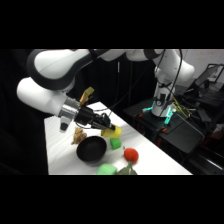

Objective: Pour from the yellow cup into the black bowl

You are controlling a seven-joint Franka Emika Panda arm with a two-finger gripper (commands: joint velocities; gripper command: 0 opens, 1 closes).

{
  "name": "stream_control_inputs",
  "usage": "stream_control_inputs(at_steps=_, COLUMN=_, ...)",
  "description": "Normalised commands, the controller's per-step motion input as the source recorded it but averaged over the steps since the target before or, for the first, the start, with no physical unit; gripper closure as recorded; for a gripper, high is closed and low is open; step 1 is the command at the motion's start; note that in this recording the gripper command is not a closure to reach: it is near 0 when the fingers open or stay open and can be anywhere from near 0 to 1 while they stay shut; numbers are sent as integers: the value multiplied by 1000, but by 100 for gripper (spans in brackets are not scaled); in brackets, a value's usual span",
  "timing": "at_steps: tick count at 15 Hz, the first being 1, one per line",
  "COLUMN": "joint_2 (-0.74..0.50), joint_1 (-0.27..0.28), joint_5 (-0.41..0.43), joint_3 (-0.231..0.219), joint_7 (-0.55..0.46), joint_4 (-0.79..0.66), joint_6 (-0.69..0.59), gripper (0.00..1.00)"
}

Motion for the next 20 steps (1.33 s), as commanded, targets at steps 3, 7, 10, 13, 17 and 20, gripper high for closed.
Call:
stream_control_inputs(at_steps=3, joint_2=-290, joint_1=4, joint_5=-117, joint_3=-43, joint_7=-3, joint_4=-182, joint_6=422, gripper=20)
stream_control_inputs(at_steps=7, joint_2=-636, joint_1=25, joint_5=-227, joint_3=-95, joint_7=-54, joint_4=-695, joint_6=671, gripper=20)
stream_control_inputs(at_steps=10, joint_2=-782, joint_1=19, joint_5=-205, joint_3=-118, joint_7=35, joint_4=-983, joint_6=807, gripper=20)
stream_control_inputs(at_steps=13, joint_2=-704, joint_1=-53, joint_5=-35, joint_3=-106, joint_7=185, joint_4=-986, joint_6=850, gripper=20)
stream_control_inputs(at_steps=17, joint_2=-569, joint_1=-52, joint_5=-18, joint_3=-115, joint_7=303, joint_4=-988, joint_6=872, gripper=20)
stream_control_inputs(at_steps=20, joint_2=-496, joint_1=2, joint_5=-94, joint_3=-125, joint_7=392, joint_4=-988, joint_6=917, gripper=20)
